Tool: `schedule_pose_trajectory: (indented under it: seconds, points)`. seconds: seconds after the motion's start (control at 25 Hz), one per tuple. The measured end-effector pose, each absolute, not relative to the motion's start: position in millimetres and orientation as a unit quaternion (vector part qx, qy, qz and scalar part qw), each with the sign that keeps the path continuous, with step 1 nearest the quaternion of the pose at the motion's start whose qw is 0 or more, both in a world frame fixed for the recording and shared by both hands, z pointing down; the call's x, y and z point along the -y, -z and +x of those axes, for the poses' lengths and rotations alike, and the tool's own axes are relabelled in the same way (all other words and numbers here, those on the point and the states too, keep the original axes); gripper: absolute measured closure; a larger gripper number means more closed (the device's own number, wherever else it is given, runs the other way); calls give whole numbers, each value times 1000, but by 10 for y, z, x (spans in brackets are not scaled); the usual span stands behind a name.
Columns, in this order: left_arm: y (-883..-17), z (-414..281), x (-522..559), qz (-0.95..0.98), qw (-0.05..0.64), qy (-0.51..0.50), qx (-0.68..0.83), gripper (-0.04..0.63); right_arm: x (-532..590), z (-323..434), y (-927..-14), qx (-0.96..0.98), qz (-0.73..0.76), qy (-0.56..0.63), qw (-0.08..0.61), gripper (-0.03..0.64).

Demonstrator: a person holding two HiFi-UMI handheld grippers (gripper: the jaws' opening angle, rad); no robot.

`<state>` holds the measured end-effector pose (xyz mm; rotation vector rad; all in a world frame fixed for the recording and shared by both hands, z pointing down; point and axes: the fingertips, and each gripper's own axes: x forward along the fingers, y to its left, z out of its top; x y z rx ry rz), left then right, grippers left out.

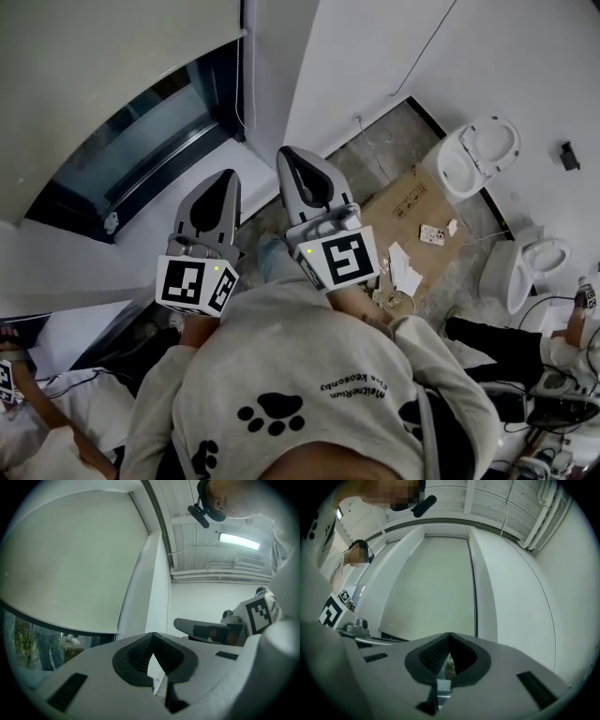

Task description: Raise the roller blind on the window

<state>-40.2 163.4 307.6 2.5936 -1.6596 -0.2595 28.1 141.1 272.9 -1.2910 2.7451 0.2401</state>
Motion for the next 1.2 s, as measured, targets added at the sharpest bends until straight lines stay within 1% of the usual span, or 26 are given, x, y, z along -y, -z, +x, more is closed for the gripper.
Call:
schedule_pose_trajectory:
  seconds: [0.44, 0.6, 0.72, 1.0, 1.2]
  points:
    - [-3037, -442, -551, 837, 25, 81, 541, 589, -289, 231, -2772, -903, -422, -67, 45, 607]
    - [-3053, -471, -49, 833, 24, 81, 547, 589, 266, 195, -2854, -902, -424, -69, 23, 607]
    - [-3073, -466, 259, 834, 21, 81, 546, 589, 620, 161, -2897, -904, -422, -64, 20, 607]
    - [-3064, -459, 806, 833, 15, 87, 546, 589, 1102, 70, -2904, -912, -405, -68, 22, 607]
    - [-3075, -433, 1013, 839, 20, 84, 537, 589, 1221, -40, -2933, -915, -398, -62, 23, 607]
